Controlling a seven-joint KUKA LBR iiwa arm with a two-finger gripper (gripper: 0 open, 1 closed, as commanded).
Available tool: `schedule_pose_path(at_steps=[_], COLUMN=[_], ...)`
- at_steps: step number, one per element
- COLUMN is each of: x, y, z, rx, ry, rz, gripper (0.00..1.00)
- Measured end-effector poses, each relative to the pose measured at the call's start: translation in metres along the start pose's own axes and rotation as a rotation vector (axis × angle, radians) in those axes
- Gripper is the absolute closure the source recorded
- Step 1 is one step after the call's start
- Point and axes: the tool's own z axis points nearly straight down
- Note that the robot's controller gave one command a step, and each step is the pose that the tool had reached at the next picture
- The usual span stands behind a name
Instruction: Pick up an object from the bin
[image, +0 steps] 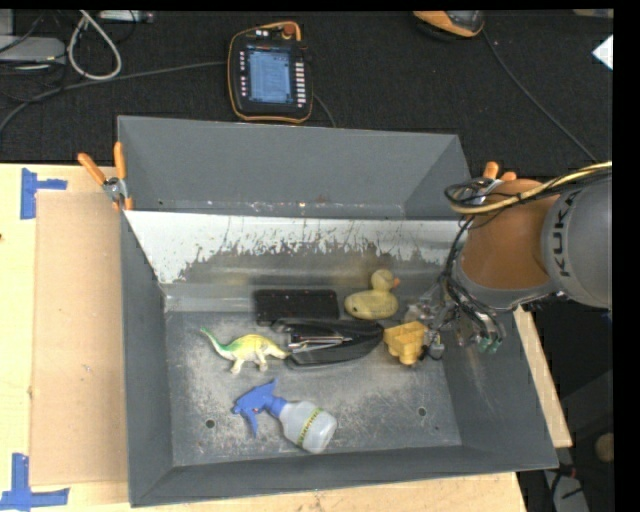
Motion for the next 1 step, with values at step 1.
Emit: schedule_pose_path(at_steps=[1], x=[0.0021], y=[0.0007], z=[-0.012], rx=[-0.002], ry=[0.007], rz=[0.0], gripper=[1.0])
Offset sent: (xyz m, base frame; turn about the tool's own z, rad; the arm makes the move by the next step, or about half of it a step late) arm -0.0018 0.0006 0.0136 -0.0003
